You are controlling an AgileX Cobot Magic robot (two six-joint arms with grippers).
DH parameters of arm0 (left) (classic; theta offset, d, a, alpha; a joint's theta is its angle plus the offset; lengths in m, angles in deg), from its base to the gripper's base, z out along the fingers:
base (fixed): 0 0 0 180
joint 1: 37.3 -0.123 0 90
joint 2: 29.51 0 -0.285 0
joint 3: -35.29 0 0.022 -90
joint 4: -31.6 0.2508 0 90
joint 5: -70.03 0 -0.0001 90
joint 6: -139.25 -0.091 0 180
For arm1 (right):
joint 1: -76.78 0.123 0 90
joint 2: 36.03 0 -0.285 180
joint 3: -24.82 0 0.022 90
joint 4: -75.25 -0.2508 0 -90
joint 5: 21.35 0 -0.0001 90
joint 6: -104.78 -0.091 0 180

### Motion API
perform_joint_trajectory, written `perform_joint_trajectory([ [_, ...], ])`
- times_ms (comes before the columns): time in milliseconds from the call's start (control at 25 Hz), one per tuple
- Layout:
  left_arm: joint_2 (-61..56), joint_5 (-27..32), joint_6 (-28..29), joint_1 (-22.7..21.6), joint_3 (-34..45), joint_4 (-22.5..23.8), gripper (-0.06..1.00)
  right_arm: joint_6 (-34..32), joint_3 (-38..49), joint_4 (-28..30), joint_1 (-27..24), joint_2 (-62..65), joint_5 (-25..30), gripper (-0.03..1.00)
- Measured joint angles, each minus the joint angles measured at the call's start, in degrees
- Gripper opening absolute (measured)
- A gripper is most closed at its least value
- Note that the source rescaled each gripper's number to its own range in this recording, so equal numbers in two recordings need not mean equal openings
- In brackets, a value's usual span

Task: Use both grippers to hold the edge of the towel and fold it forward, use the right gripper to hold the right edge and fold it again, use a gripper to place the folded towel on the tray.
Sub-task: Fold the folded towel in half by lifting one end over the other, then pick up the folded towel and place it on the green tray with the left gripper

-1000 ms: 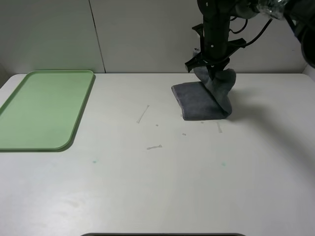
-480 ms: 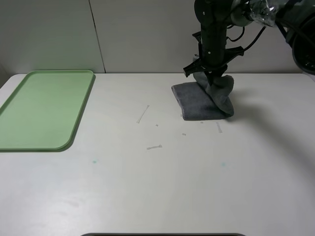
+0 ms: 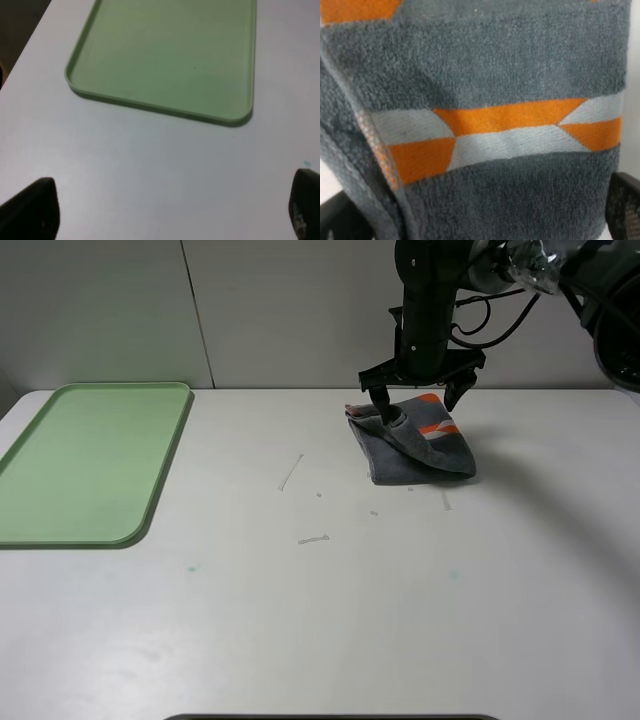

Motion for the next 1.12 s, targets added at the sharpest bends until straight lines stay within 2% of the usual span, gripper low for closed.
perform_joint_trajectory([
  [400, 0.0, 0.0, 0.0, 0.0, 0.0, 0.0, 0.92, 0.5, -1.6, -2.2, 0.0, 2.6, 0.6, 1.0],
  [1120, 0.0, 0.0, 0.0, 0.0, 0.0, 0.0, 0.92, 9.3, -1.8, -9.0, 0.0, 15.1, 0.9, 1.0],
])
